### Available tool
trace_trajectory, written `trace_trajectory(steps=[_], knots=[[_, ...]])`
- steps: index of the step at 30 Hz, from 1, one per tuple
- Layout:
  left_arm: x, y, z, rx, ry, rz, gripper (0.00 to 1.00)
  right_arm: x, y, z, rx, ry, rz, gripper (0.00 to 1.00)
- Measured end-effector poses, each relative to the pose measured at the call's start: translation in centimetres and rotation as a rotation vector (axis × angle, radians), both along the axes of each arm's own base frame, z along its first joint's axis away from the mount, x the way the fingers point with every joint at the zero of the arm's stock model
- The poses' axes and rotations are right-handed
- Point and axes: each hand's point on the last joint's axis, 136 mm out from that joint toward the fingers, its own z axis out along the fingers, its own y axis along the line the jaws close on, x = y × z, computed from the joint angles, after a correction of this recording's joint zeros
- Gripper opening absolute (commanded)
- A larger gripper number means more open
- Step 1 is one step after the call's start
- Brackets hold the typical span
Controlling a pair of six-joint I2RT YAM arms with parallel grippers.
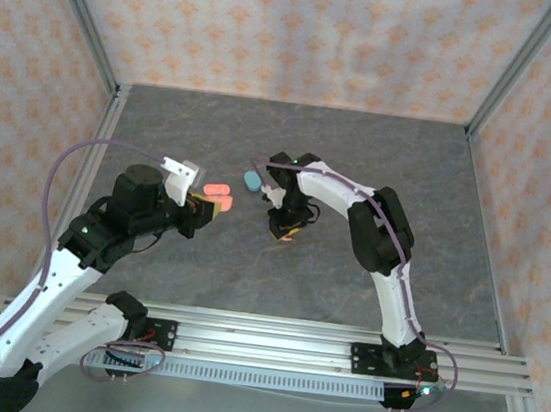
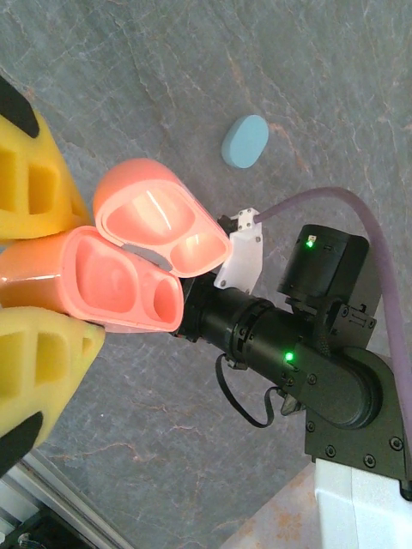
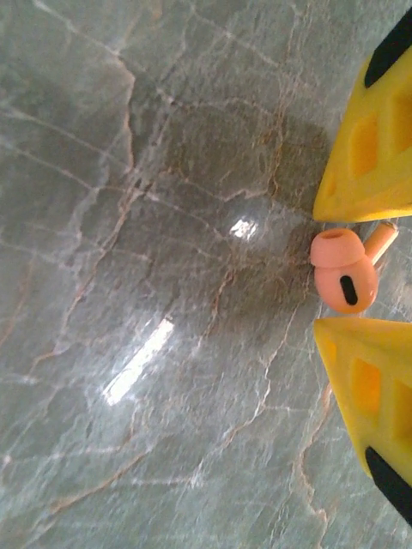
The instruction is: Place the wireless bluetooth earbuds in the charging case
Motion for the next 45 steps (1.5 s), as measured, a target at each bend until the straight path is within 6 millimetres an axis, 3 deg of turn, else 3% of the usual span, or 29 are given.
trace_trajectory(steps=[10, 18, 23, 29, 35, 40, 45], knots=[[0.0, 0.0, 0.0, -0.005, -0.009, -0.001, 0.0, 0.2, -0.3, 0.0, -0.015, -0.003, -0.045, 0.19], [-0.1, -0.8, -0.8, -0.035, -0.033, -0.042, 0.0, 0.1, -1.3, 0.3, 0.02, 0.035, -0.205, 0.16], [0.4, -1.2, -0.1, -0.058, -0.073, -0.049, 0.0, 0.6, -2.4, 2.3, 0.072, 0.013, -0.348, 0.17], [1.6, -1.7, 0.8, -0.081, -0.178, -0.059, 0.0, 3.0, -2.7, 9.1, 0.227, -0.122, -0.507, 0.17], [3.1, -2.8, 3.3, -0.07, -0.339, -0.103, 0.0, 4.6, -2.7, 18.9, 0.424, -0.313, -0.599, 0.16], [4.6, -4.9, 5.0, -0.022, -0.413, -0.17, 0.0, 4.7, -3.1, 26.9, 0.618, -0.45, -0.679, 0.16], [5.4, -6.4, 6.8, -0.004, -0.49, -0.207, 0.0, 4.0, -3.5, 33.3, 0.818, -0.521, -0.757, 0.17]])
